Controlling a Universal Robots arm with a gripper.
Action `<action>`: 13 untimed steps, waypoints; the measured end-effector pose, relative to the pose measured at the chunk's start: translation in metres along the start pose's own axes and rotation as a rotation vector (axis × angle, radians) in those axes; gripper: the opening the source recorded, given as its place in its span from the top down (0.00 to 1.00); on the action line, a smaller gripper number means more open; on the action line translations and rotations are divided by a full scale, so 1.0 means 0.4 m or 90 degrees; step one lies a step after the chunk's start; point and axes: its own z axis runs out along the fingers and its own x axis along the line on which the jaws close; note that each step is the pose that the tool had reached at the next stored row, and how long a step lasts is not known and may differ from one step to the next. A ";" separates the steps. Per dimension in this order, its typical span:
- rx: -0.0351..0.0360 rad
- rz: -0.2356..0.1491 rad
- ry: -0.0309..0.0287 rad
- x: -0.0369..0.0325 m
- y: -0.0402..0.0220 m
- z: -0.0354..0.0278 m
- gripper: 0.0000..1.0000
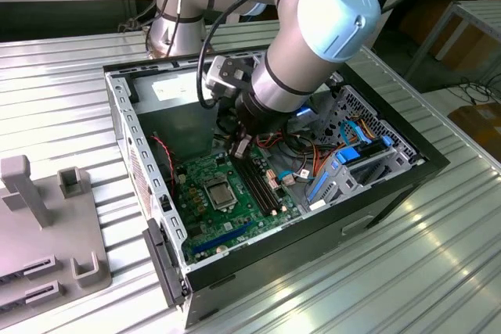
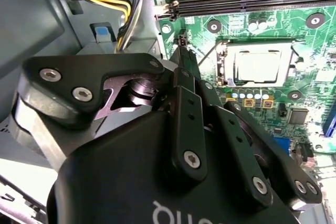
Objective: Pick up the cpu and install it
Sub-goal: 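Install the first cpu locking lever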
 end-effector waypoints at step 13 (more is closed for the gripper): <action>-0.0007 -0.007 0.0013 0.025 -0.019 -0.009 0.89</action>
